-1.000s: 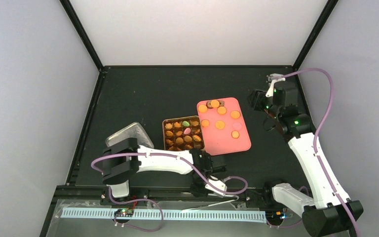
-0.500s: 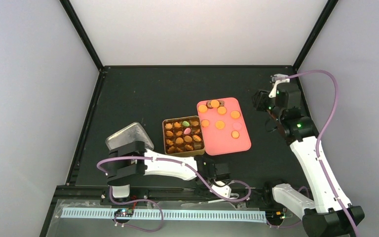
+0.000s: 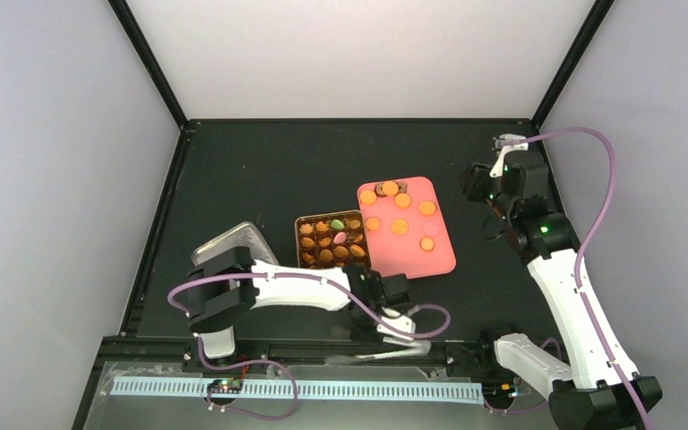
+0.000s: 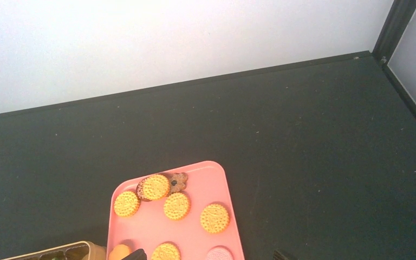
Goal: Pack the cookies
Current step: Pick up the clamp at the corner of the board, then pass from the left arm to the right
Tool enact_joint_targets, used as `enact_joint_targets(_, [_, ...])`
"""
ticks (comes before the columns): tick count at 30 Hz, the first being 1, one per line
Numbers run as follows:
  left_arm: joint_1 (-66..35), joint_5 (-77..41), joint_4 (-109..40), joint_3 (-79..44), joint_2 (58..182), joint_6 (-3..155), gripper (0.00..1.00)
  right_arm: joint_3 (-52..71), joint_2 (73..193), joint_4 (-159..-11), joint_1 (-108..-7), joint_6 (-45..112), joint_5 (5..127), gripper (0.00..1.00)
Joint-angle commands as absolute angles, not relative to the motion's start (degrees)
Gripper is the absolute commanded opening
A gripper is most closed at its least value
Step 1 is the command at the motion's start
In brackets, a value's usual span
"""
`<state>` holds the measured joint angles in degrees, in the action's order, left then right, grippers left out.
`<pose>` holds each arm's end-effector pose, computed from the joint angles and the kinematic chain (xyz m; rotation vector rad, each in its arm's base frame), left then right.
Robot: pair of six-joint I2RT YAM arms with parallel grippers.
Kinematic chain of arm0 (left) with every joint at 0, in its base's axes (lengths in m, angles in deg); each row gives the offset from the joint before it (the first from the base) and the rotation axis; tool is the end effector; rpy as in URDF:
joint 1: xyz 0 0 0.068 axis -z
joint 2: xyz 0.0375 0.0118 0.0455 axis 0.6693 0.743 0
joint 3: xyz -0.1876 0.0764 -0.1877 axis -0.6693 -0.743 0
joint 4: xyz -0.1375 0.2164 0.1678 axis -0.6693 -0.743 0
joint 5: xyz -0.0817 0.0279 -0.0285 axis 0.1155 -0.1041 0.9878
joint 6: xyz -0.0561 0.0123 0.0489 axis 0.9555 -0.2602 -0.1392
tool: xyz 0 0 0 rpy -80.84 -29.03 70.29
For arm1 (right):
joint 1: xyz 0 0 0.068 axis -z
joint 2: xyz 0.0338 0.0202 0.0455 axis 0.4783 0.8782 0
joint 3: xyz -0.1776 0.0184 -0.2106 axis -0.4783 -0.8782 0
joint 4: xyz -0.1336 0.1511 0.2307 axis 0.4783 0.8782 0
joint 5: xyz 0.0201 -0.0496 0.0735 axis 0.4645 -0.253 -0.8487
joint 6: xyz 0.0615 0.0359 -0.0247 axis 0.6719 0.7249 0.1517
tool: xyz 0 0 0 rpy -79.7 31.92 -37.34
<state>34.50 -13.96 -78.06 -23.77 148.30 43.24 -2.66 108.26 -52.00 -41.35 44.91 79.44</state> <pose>0.0743 -0.3698 0.1076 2.3173 1.9739 -0.4310 0.2718 0.0547 0.3684 0.1616 2.0402 0.2284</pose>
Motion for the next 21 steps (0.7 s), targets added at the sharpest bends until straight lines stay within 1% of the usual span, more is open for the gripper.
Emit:
enact_joint_targets(1, [27.24, -20.15, -79.51, -22.71, 143.58, 36.44, 0.02, -1.40, 108.16, -53.51, -40.96, 44.96, 78.80, 0.62])
enact_joint_targets(6, [19.39, -18.13, -83.76, -20.26, 140.32, 34.50, 0.02, 0.05, 109.20, -54.11, -41.01, 46.11, 75.89, 0.62])
enact_joint_targets(10, [13.28, -12.97, -87.45, -17.68, 138.94, 34.35, 0.02, 1.43, 110.26, -54.26, -40.95, 46.82, 73.42, 0.63])
enact_joint_targets(15, [5.31, -6.63, -90.65, -12.00, 138.75, 34.92, 0.02, 2.52, 110.44, -55.37, -40.88, 48.68, 67.17, 0.76])
enact_joint_targets(18, [-0.74, 1.26, -93.48, -5.88, 140.11, 36.78, 0.01, 2.03, 109.91, -57.93, -40.37, 50.22, 61.00, 0.83])
enact_joint_targets(21, [-6.66, 12.12, -95.93, 0.98, 141.77, 39.30, 0.02, 0.17, 109.19, -61.93, -39.58, 52.98, 52.92, 0.90])
